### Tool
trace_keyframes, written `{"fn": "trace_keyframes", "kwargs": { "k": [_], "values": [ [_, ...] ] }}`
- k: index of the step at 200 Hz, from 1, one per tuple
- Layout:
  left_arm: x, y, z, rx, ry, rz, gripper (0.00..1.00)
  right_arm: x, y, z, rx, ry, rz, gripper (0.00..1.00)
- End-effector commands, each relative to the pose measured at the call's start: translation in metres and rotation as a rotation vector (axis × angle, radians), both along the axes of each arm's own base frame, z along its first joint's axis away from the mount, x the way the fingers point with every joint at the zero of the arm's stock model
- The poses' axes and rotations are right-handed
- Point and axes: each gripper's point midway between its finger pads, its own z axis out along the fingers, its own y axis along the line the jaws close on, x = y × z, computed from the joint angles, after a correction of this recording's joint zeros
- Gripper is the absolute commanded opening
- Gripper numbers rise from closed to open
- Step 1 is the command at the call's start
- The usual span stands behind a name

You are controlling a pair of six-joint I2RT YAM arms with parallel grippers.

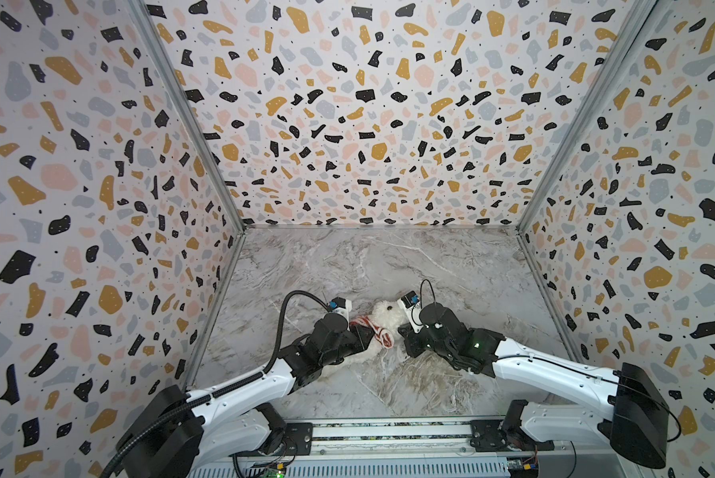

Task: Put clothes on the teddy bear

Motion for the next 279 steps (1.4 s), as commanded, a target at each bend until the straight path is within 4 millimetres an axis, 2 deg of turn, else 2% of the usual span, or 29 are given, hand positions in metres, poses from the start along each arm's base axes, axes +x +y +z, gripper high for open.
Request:
{"fn": "trace_keyframes", "kwargs": {
  "k": [1, 68, 91, 119, 149, 169, 220, 279],
  "values": [
    [0.008, 0.002, 0.003, -0.02, -0.026, 0.03, 0.17, 0.002, 0.0, 0.015, 0.046, -0.027, -0.013, 0.0],
    [0.012, 0.002, 0.003, -0.009, -0.029, 0.036, 0.0, 0.002, -0.003, 0.014, 0.046, -0.028, -0.025, 0.0],
    [0.01, -0.001, 0.008, -0.003, -0.04, 0.007, 0.0, 0.003, -0.004, 0.011, 0.041, -0.024, -0.029, 0.0],
    [0.005, -0.003, 0.02, 0.027, -0.066, -0.047, 0.0, 0.006, -0.009, 0.005, 0.028, -0.021, -0.045, 0.0],
    [-0.002, -0.004, 0.045, 0.077, -0.13, -0.131, 0.0, 0.011, -0.019, 0.0, 0.018, -0.017, -0.068, 0.0],
    [-0.009, -0.009, 0.053, 0.094, -0.143, -0.199, 0.0, 0.013, -0.025, 0.001, 0.013, -0.021, -0.081, 0.0],
    [-0.026, -0.011, 0.057, 0.086, -0.142, -0.289, 0.0, 0.02, -0.038, 0.003, -0.001, -0.031, -0.12, 0.0],
    [-0.07, 0.001, 0.035, 0.075, -0.032, -0.403, 0.0, 0.025, -0.047, 0.003, -0.005, -0.036, -0.167, 0.0]
  ]
}}
